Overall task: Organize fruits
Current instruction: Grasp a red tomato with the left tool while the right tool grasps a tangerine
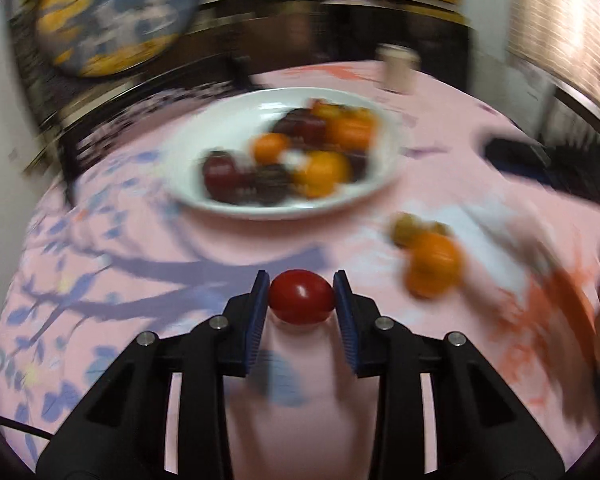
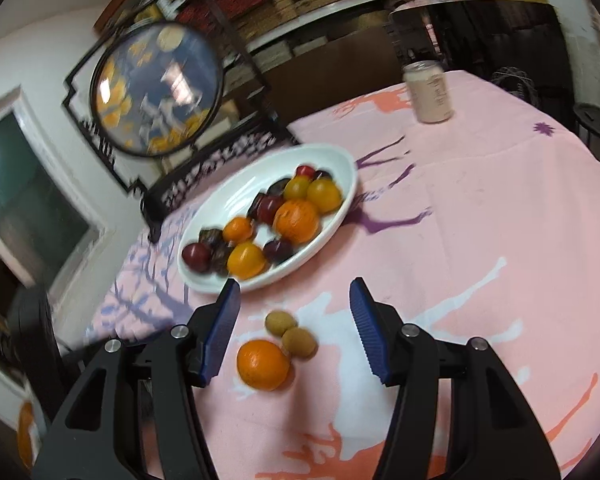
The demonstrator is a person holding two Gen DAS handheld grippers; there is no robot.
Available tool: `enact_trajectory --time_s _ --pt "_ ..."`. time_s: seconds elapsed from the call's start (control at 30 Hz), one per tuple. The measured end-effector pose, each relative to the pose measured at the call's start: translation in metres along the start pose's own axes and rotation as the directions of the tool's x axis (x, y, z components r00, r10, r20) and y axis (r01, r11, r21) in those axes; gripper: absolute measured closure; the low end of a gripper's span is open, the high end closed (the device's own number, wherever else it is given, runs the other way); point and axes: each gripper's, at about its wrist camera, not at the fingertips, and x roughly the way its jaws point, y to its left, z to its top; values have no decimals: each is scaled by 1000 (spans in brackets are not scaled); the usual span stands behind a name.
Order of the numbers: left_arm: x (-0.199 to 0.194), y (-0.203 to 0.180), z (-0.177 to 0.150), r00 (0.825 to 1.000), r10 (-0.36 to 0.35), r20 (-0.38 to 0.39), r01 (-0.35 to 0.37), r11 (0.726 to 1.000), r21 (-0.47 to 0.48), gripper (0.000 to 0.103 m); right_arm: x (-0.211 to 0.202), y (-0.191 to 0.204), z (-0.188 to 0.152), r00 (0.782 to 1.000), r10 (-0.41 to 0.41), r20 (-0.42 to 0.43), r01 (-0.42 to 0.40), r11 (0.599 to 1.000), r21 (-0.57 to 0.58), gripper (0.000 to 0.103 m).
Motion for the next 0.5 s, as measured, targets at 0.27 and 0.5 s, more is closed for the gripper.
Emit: enact_trajectory --time_s 0.27,0.5 --pt "17 45 0 997 36 -68 -46 986 -161 69 15 33 -30 995 -52 -89 36 984 -175 46" --pt "14 35 0 998 38 -56 -45 991 -126 69 27 44 -43 990 -97 -103 69 965 -252 46"
